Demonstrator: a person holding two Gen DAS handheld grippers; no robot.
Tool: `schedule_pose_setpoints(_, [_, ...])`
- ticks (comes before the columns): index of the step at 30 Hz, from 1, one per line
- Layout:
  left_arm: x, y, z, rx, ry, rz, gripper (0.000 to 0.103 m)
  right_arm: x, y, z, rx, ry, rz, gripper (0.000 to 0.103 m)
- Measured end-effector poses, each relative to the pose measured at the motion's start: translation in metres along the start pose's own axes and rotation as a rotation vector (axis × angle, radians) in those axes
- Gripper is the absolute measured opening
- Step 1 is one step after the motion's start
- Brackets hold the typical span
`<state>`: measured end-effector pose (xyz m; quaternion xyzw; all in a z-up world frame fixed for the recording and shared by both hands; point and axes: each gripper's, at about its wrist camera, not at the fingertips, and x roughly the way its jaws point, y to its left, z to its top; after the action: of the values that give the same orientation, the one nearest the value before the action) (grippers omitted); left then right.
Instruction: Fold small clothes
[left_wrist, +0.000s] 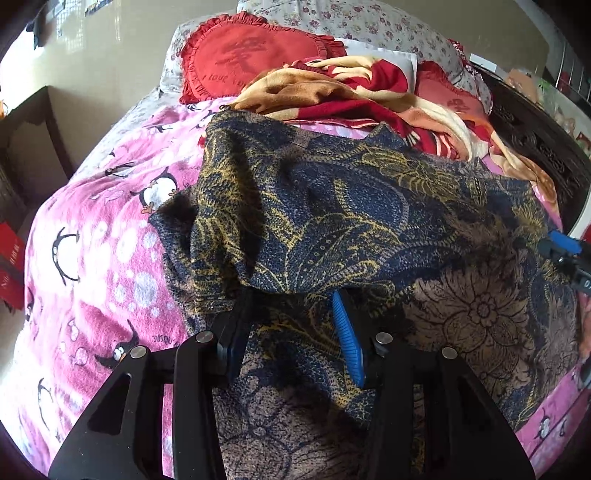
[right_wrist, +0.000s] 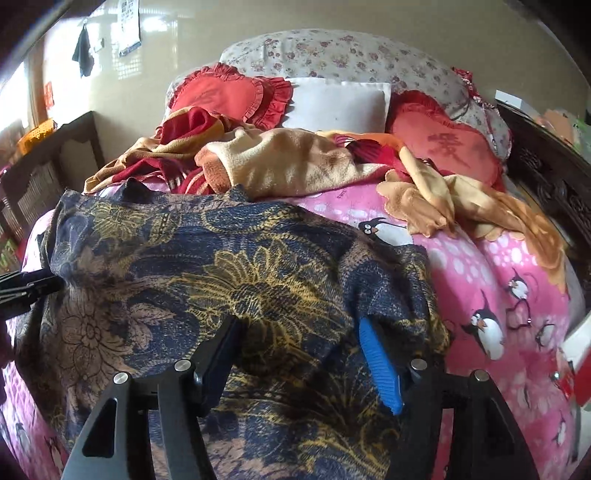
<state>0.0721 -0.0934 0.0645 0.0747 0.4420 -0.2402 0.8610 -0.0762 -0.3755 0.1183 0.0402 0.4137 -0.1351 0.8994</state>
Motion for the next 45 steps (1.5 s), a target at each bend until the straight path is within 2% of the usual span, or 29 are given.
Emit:
schedule_pose_setpoints(3, [0.0,0.0,-0.001,-0.01,0.006,-0.004,0.043,-0.016,0.012,0.001,-0.011,-0.029,0.016,0.063])
schedule_pose_setpoints(6, [0.001,-0.001,-0.001,-0.006,0.002,0.0,0.043,-0.018,0.02,0.004,0.004,-0.041,-0.003,0.063])
schedule_pose_setpoints(10, [0.002,-0.003,-0.001,-0.004,0.001,0.012,0.044,0.004,0.019,0.016,0.101,-0.001,0.019,0.063])
schedule_pose_setpoints(11, [0.002,-0.003,-0.002,-0.006,0.001,0.012,0.044,0.021,0.022,0.019,0.096,0.065,0.005,0.064])
schedule_pose_setpoints(13, [0.001,-0.003,-0.001,-0.006,0.003,0.015,0.044,0.025,0.031,0.027,0.047,0.059,-0.04,0.066])
schedule_pose_setpoints(16, [0.001,-0.003,-0.002,-0.009,0.001,0.01,0.044,0.016,0.043,0.038,0.056,0.054,-0.065,0.066])
schedule_pose_setpoints(20, [0.002,-0.004,-0.002,-0.007,-0.001,0.013,0.044,-0.003,0.077,0.043,-0.005,0.002,0.018,0.066])
schedule_pose_setpoints(24, [0.002,-0.002,-0.002,-0.013,-0.003,0.007,0.044,0.003,0.114,0.045,-0.048,0.012,0.114,0.066])
schedule_pose_setpoints(28, [-0.001,0.001,-0.003,-0.014,-0.003,-0.005,0.044,0.027,0.149,0.049,-0.094,0.031,0.124,0.066])
schedule_pose_setpoints(30, [-0.008,0.007,-0.005,-0.033,0.001,-0.031,0.044,0.048,0.162,0.052,-0.112,0.066,0.104,0.066])
schedule_pose_setpoints(33, [-0.025,0.025,-0.017,-0.104,0.002,-0.096,0.044,0.066,0.171,0.063,-0.121,0.067,0.069,0.066])
schedule_pose_setpoints(35, [-0.039,0.039,-0.028,-0.145,-0.008,-0.13,0.044,0.071,0.173,0.071,-0.115,0.082,0.055,0.066])
schedule_pose_setpoints(37, [-0.048,0.048,-0.039,-0.171,-0.021,-0.132,0.044,0.068,0.18,0.079,-0.111,0.087,0.045,0.066])
schedule_pose_setpoints(41, [-0.051,0.064,-0.058,-0.24,-0.01,-0.165,0.044,0.043,0.211,0.087,-0.124,0.062,0.172,0.068])
schedule_pose_setpoints(45, [-0.041,0.073,-0.071,-0.317,0.015,-0.217,0.044,0.037,0.265,0.094,-0.184,0.128,0.3,0.076])
